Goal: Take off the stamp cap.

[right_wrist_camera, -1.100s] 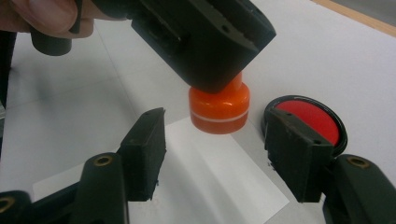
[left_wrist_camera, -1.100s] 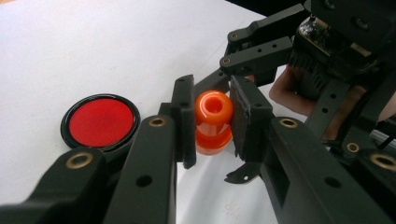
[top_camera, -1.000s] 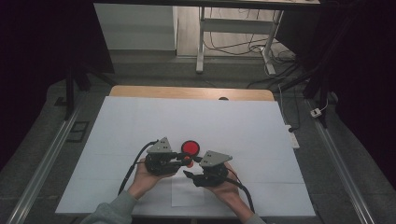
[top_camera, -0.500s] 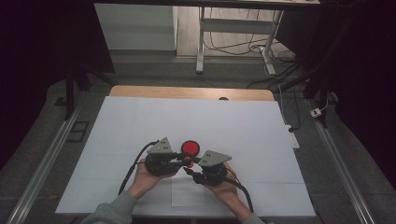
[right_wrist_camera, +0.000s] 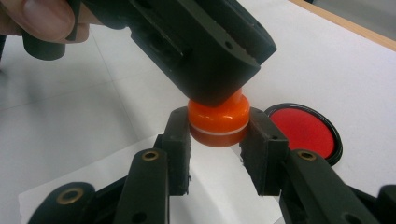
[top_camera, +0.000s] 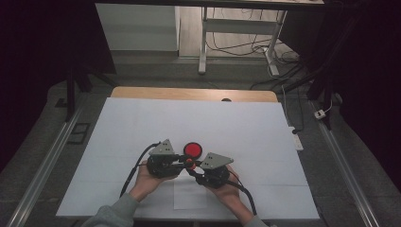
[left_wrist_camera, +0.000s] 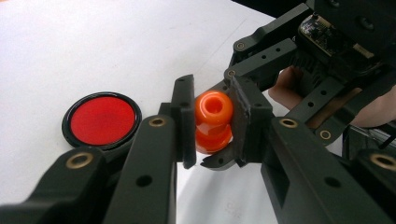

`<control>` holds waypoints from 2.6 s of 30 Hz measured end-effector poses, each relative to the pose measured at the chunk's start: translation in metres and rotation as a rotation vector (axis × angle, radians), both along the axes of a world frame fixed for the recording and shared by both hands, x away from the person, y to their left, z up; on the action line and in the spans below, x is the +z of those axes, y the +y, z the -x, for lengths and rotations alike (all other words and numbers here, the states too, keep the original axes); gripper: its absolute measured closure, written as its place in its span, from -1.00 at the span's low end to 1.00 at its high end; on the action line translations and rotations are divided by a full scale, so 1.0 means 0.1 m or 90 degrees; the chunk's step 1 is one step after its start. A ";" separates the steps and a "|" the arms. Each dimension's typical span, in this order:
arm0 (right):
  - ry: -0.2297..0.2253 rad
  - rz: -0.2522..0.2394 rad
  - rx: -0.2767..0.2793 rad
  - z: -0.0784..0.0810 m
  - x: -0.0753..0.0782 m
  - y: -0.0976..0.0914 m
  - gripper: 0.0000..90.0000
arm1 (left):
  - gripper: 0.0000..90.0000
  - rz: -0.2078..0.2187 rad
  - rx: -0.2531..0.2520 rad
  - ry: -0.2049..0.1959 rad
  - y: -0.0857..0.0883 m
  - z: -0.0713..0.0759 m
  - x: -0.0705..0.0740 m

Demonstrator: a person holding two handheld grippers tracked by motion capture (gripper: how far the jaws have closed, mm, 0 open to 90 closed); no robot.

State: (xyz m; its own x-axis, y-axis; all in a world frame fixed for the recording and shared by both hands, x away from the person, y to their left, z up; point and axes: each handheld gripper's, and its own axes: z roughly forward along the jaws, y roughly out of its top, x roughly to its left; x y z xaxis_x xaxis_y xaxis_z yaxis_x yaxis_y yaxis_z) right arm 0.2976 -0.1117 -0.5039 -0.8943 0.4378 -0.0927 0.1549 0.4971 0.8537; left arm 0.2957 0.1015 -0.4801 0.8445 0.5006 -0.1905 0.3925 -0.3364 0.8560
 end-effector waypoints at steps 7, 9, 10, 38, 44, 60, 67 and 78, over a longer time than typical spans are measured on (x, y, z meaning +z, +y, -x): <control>-0.006 0.003 -0.006 0.01 0.00 0.01 0.43 | 0.60 0.001 -0.001 0.003 0.01 -0.01 0.00; -0.010 0.001 -0.008 0.02 0.00 0.01 0.43 | 0.60 0.002 -0.001 0.002 0.01 0.00 0.00; -0.010 0.001 -0.008 0.02 0.00 0.01 0.43 | 0.60 0.003 -0.002 0.002 0.01 0.00 0.00; -0.020 0.009 -0.012 0.03 -0.01 0.01 0.44 | 0.61 0.006 0.000 0.007 0.01 -0.01 -0.01; -0.016 0.005 -0.011 0.03 -0.01 0.01 0.44 | 0.61 0.007 0.001 0.006 0.01 -0.01 -0.01; -0.022 0.010 -0.005 0.03 0.00 0.00 0.44 | 0.61 0.009 -0.002 0.009 0.02 -0.01 0.00; -0.023 0.009 -0.004 0.03 0.00 0.00 0.44 | 0.61 0.011 -0.001 0.007 0.02 -0.01 0.00; -0.023 0.008 -0.006 0.03 0.01 -0.01 0.44 | 0.61 0.014 -0.002 0.007 0.02 -0.01 0.00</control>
